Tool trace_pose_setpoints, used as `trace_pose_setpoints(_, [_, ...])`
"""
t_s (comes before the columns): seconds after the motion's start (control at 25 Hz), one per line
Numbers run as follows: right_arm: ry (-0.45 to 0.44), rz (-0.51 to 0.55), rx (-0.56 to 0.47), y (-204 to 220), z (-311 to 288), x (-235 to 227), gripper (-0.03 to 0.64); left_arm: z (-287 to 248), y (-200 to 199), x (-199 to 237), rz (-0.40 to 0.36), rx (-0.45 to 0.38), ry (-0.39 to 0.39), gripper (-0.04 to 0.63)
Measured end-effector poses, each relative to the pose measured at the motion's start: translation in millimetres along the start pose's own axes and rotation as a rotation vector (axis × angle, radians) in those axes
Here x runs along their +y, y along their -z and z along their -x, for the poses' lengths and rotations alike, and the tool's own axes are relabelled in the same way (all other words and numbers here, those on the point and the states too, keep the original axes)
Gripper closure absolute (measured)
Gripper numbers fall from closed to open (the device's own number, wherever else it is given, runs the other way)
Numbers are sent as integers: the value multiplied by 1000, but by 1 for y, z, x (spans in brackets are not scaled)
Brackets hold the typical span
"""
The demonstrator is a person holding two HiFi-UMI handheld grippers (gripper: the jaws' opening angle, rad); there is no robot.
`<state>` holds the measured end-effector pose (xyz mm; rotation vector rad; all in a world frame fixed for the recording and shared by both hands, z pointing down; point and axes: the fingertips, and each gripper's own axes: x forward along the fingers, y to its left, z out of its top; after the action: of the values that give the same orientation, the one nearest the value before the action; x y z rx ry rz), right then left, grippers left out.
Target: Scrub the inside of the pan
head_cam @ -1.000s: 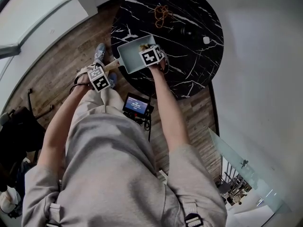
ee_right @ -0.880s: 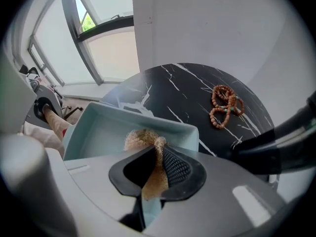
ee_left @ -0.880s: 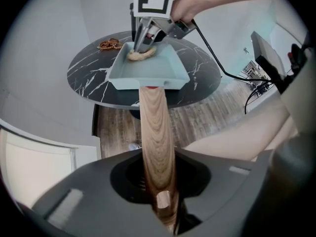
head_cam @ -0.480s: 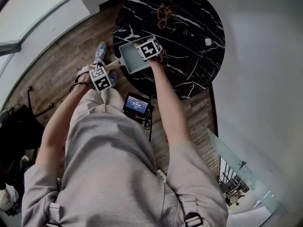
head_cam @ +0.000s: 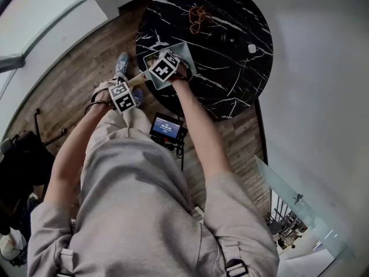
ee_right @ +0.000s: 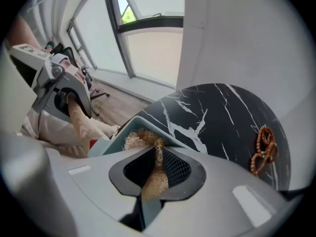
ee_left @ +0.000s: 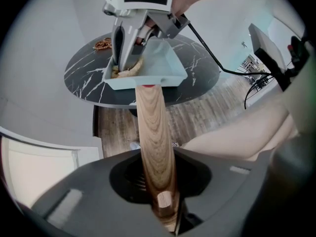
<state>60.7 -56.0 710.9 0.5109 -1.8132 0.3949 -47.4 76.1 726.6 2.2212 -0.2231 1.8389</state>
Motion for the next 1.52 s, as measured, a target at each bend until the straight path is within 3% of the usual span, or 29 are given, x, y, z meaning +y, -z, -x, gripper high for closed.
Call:
trace_pose_setpoints(0.16, [21, 74, 45, 9, 1, -13, 555, -1, 0, 1, -12, 28, -25, 515])
trace_pose_setpoints(0.36, [173, 53, 175, 53, 15, -71, 558, -2, 2, 3, -4, 45, -41, 520])
trace_pose_setpoints(0.52, [166, 162, 266, 69, 19, -71, 561, -2, 3, 4, 7, 60, -37, 528])
trace_pose_setpoints(0.64, [110, 241, 330, 80, 19, -57, 566, -3, 6, 4, 23, 85, -31, 537])
trace_pose_setpoints(1.08, [-159, 267, 361, 128, 29, 7, 558, -5, 7, 4, 35, 84, -30, 538])
trace_pose_setpoints(1.28, [-175, 259, 331, 128, 29, 20, 557, -5, 6, 3, 32, 71, -41, 539])
trace_pose_setpoints(1.52, [-224, 238, 234, 98, 20, 55, 551, -5, 6, 2, 32, 55, -46, 540])
